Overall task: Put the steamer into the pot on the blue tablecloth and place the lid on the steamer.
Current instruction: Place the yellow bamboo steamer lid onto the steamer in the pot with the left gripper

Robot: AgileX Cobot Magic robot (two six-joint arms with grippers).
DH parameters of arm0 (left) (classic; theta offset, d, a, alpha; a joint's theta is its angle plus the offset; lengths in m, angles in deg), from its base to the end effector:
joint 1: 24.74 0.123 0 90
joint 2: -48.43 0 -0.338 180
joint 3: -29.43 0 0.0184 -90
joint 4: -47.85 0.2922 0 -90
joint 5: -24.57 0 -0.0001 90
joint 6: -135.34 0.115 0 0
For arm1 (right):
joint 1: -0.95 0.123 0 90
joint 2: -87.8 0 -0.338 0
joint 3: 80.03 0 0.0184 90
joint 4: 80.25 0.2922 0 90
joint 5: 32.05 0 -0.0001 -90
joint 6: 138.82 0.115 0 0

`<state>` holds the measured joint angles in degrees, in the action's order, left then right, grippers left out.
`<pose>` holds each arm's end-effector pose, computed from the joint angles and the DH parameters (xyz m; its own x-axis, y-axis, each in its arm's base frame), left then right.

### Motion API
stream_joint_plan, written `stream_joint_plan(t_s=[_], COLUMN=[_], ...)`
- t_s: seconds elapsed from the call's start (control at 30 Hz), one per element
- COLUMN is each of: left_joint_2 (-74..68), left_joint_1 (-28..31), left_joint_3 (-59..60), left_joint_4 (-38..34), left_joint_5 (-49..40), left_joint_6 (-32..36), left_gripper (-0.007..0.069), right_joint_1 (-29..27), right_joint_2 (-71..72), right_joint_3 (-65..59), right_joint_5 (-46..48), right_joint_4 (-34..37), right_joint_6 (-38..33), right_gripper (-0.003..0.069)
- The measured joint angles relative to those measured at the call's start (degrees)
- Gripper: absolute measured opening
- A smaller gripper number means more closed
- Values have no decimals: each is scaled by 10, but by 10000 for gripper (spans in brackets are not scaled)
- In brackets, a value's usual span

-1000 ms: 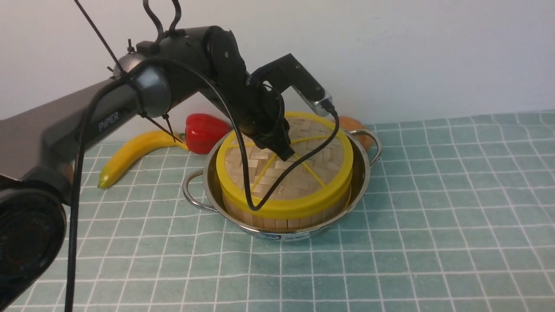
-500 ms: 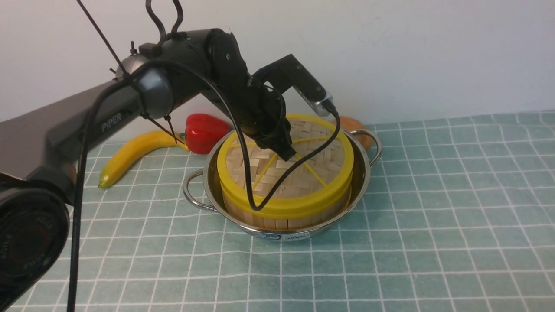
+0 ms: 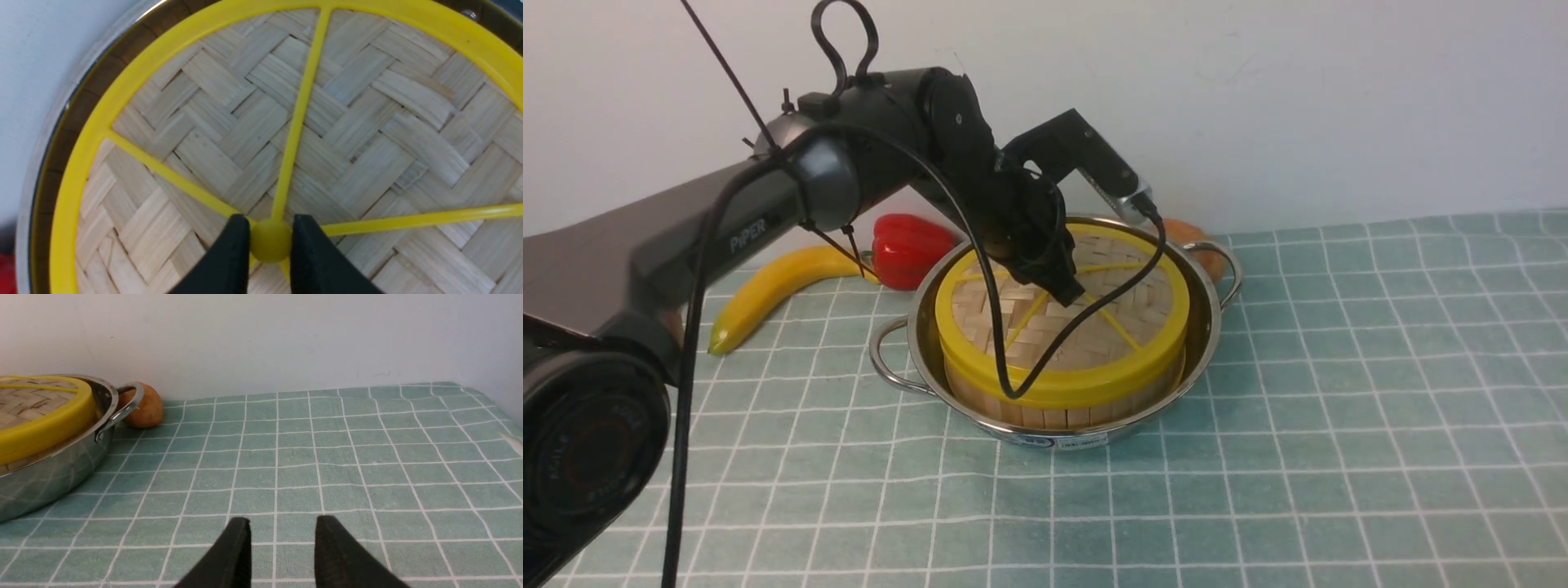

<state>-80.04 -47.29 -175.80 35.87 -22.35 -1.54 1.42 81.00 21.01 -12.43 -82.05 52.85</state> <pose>0.5072 -0.2295 0.2406 -0.3957 0.7763 -0.4907 0.8244 0.5358 0.1827 0.0653 -0.0007 0.1724 -0.2607 0.1711 -0.9501 0.0478 0.9853 0.1643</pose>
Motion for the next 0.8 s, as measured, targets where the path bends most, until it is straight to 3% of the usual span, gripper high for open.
stream_joint_plan(t_s=[0.07, 0.2, 0.33, 0.43, 0.63, 0.8], left_joint_2=[1, 33, 85, 188, 322, 412], left_joint_1=[0, 0, 0, 0, 0, 0], left_joint_3=[0, 1, 1, 1, 0, 0], left_joint_4=[1, 9, 18, 34, 18, 17], left_joint_5=[-1, -21, -28, -23, 40, 131], left_joint_6=[0, -5, -25, -73, -131, -138], left_gripper=[163, 367, 505, 648, 682, 613], right_joint_1=[0, 0, 0, 0, 0, 0], right_joint_2=[0, 0, 0, 0, 0, 0], right_joint_3=[0, 0, 0, 0, 0, 0], right_joint_5=[0, 0, 0, 0, 0, 0], right_joint_4=[0, 0, 0, 0, 0, 0], right_joint_6=[0, 0, 0, 0, 0, 0], right_gripper=[242, 242, 242, 242, 242, 242])
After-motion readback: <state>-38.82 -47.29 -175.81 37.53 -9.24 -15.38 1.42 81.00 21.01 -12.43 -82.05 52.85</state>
